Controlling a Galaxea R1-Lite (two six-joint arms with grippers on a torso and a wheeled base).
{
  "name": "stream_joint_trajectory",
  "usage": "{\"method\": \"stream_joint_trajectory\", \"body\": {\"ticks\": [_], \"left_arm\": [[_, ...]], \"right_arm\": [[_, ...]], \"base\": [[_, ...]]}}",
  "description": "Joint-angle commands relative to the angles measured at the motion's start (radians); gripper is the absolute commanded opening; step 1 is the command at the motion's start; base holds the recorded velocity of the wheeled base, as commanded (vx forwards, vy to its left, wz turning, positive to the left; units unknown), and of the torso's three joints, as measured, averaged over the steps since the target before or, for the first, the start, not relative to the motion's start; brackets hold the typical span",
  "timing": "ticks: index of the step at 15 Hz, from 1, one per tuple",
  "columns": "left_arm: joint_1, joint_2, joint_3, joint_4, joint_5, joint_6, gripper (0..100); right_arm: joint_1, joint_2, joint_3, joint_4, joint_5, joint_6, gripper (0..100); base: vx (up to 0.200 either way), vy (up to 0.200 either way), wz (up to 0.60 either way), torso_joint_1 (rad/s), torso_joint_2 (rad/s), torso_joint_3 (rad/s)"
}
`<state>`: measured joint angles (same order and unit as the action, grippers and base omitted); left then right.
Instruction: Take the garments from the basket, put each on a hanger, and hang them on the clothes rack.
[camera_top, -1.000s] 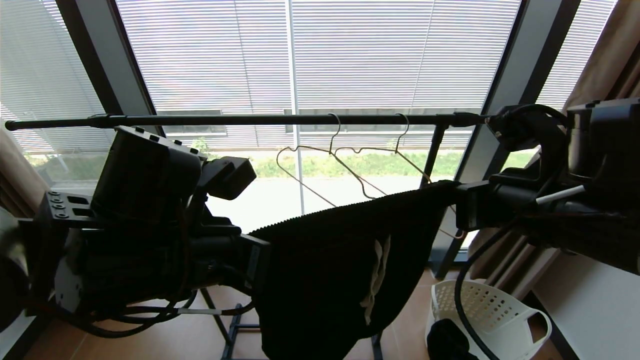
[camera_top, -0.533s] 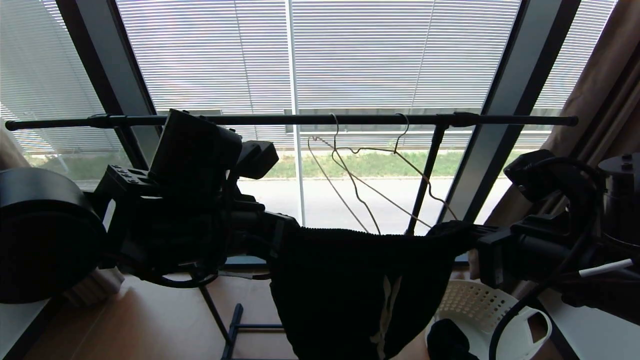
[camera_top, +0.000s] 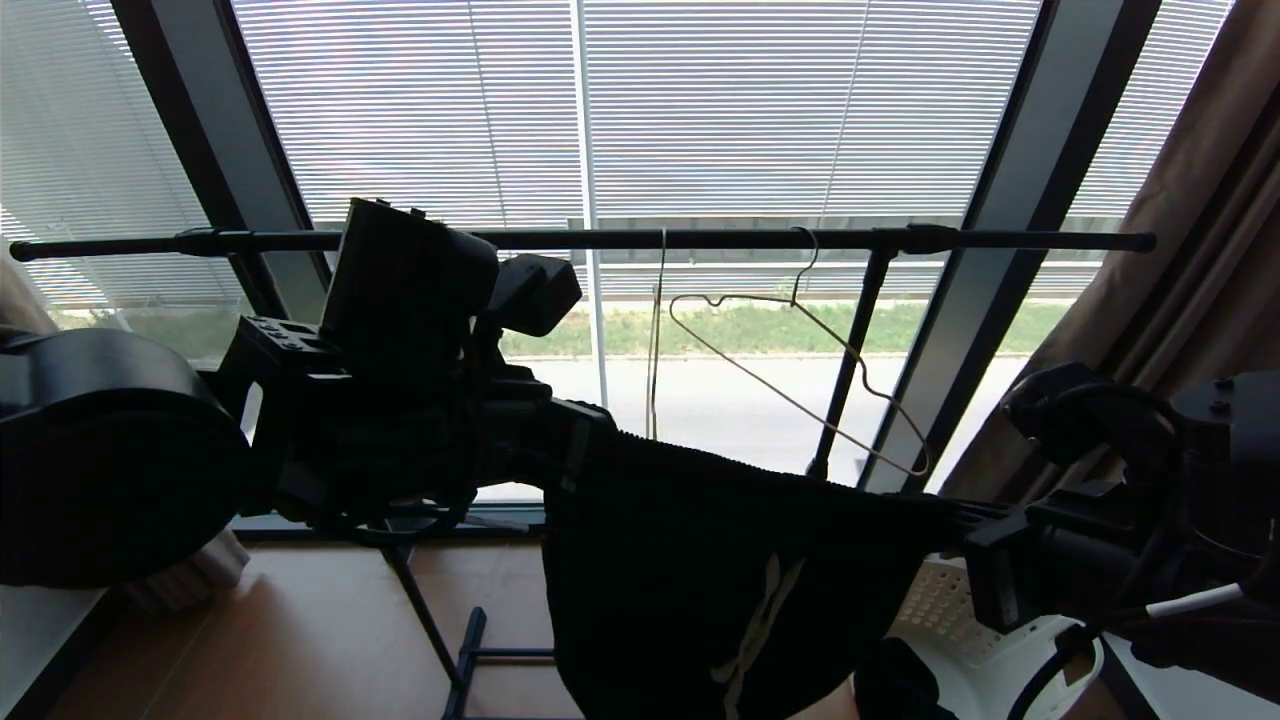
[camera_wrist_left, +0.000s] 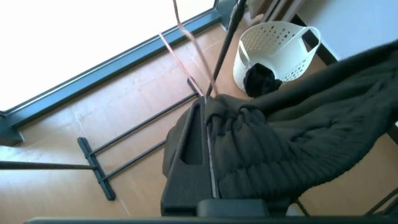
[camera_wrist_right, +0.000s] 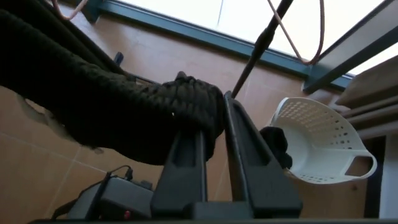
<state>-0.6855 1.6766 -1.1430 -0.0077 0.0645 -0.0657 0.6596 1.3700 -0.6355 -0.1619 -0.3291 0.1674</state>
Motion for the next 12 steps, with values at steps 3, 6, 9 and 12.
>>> {"method": "stream_joint_trajectory", "body": {"ticks": [3,6,9,12], "left_arm": [[0.0,0.057,-0.107,0.005,0.001,0.0,0],[0.0,0.08,-0.159,0.005,0.001,0.0,0],[0.003,0.086,-0.192,0.02,0.015,-0.002,0],[0.014,0.086,-0.196,0.021,0.049,-0.002,0]], "right_arm": [[0.0,-0.005,0.108,-0.004,0.065,-0.078,100],[0.0,-0.005,0.195,-0.091,0.13,-0.192,100],[0.006,0.006,0.286,-0.255,0.283,-0.37,100],[0.008,0.004,0.286,-0.3,0.386,-0.424,100]], "base": [[0.0,0.0,0.0,0.0,0.0,0.0],[0.0,0.0,0.0,0.0,0.0,0.0],[0.0,0.0,0.0,0.0,0.0,0.0],[0.0,0.0,0.0,0.0,0.0,0.0]]}}
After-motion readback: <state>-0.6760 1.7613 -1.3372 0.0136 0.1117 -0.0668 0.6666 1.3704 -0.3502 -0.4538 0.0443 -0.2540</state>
